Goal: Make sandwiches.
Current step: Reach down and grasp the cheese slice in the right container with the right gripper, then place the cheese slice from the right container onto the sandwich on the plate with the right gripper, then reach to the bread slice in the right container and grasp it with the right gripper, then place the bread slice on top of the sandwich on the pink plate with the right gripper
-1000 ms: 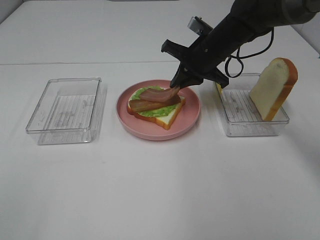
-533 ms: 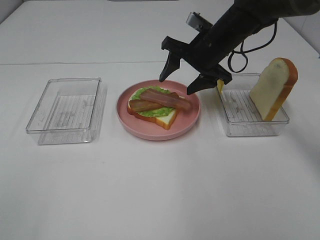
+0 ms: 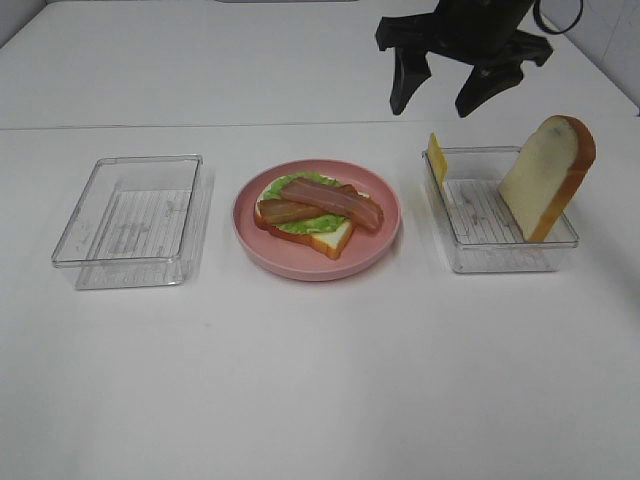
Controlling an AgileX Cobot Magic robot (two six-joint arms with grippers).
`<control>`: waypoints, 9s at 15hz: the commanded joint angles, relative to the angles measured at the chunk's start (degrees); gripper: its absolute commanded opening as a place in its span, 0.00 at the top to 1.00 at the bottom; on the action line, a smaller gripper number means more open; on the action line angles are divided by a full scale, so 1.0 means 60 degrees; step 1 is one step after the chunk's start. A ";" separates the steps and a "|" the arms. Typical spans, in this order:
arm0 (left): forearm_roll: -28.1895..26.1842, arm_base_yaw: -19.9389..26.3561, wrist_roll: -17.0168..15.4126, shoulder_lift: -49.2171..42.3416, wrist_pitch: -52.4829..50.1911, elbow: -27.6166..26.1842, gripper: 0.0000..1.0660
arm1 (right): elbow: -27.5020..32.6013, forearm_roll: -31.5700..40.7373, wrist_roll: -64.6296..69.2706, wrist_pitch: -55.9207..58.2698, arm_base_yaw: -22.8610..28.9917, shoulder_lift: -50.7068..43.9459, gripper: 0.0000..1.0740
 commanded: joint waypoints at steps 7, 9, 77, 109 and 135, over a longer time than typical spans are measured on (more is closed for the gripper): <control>-0.0019 -0.0019 -0.0048 -0.0181 -0.0086 0.0019 0.16 | -0.0420 -0.2168 0.0220 -0.0773 -0.0029 0.0621 0.34; -0.0019 -0.0019 -0.0048 -0.0181 -0.0086 0.0019 0.16 | -0.0420 -0.2330 0.0172 -0.1050 -0.0029 0.1136 0.34; -0.0019 -0.0019 -0.0048 -0.0181 -0.0086 0.0019 0.16 | -0.0430 0.0372 -0.0086 -0.0563 -0.0067 -0.0239 0.30; -0.0019 -0.0019 -0.0048 -0.0181 -0.0086 0.0019 0.16 | -0.0430 -0.0076 -0.0831 0.0745 -0.3218 0.0793 1.00; -0.0019 -0.0019 -0.0048 -0.0181 -0.0086 0.0019 0.16 | 0.2865 1.0075 -0.2893 -0.4116 -0.0544 0.1795 1.00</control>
